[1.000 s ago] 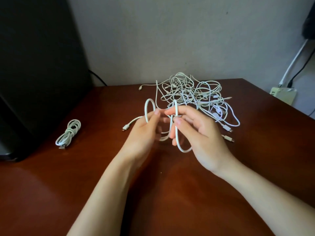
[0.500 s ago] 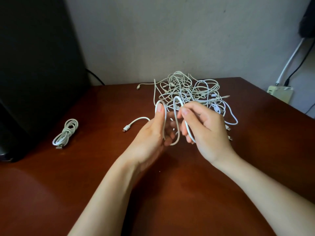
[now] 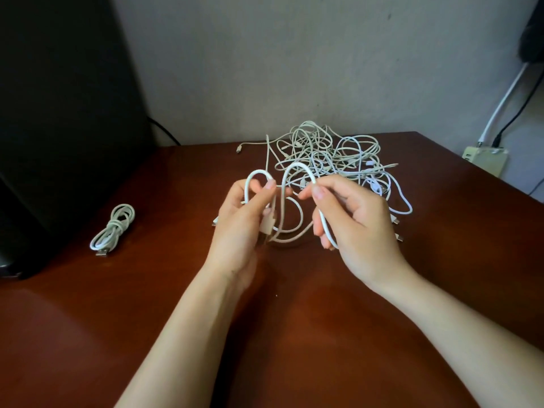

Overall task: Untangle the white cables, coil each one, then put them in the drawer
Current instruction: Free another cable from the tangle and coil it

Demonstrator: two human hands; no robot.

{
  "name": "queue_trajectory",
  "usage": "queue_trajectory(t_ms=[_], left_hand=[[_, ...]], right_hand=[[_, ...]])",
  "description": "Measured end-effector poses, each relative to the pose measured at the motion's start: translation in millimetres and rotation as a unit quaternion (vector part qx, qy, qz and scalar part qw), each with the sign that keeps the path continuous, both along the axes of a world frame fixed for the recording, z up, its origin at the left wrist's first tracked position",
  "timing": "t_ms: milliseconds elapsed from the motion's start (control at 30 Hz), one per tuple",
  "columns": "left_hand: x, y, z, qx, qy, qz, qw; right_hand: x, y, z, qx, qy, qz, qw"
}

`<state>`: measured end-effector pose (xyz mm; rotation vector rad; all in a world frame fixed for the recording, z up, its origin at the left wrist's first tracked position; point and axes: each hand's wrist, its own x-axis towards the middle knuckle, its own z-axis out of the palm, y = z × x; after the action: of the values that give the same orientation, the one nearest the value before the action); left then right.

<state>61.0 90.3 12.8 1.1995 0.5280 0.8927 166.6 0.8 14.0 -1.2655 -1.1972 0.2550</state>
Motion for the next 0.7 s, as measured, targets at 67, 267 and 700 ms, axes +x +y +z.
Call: queue_trajectory(t_ms=[67, 267, 700], left_hand=[[-0.5, 3.1, -1.9, 0.011, 0.002, 0.034, 0.999], [4.0, 1.1, -7.9, 0.103, 0.040, 0.056, 0.992], [10.4, -9.6, -9.9, 0.124, 0.023, -0.038, 0.991]], right_hand=[[-1.4, -1.2, 0.2, 0.001, -0.006, 0.008, 1.000], [-4.6, -2.9, 1.1, -0.005, 0.003, 0.012, 1.000], [-6.1, -1.2, -0.4, -0.035, 0.100, 0.021, 0.994]])
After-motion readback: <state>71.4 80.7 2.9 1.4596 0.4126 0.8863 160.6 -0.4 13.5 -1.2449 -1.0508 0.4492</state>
